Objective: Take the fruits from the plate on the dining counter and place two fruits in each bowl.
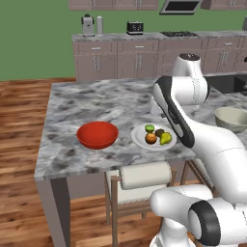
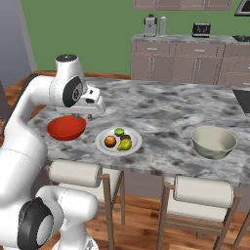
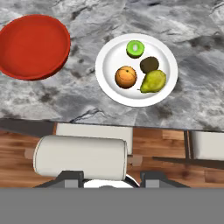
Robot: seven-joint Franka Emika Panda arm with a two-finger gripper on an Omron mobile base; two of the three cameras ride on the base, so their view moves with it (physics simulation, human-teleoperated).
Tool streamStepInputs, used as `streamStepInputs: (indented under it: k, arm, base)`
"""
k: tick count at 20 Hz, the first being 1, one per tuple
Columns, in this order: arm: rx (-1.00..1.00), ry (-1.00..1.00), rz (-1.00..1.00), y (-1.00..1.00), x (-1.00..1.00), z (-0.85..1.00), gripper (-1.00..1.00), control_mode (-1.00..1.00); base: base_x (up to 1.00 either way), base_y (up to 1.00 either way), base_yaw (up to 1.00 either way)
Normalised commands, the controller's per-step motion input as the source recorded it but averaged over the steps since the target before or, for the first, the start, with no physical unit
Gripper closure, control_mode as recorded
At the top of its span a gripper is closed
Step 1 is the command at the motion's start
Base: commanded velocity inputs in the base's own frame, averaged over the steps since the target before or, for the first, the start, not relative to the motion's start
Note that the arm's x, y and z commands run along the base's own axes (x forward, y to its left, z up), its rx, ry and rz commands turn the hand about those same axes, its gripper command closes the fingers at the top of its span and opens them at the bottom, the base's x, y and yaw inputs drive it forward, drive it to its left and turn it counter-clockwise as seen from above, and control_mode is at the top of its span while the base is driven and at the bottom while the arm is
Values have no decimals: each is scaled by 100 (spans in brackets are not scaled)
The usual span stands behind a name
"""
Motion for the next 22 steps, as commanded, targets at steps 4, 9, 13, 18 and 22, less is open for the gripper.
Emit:
streamStepInputs:
  k: [4,9,13,18,22]
  arm:
    - [0,0,0,-15,-11,-13,-100,-100]
    - [0,0,-1,-44,-1,-35,-100,-100]
    - [0,3,-5,-37,5,-41,-100,-100]
    - [2,0,-1,-34,19,-55,-100,-100]
    - [5,0,-2,-26,27,-55,-100,-100]
  base:
    - [0,0,0]
    - [0,0,0]
    - [0,0,0]
    - [0,0,0]
    - [0,0,0]
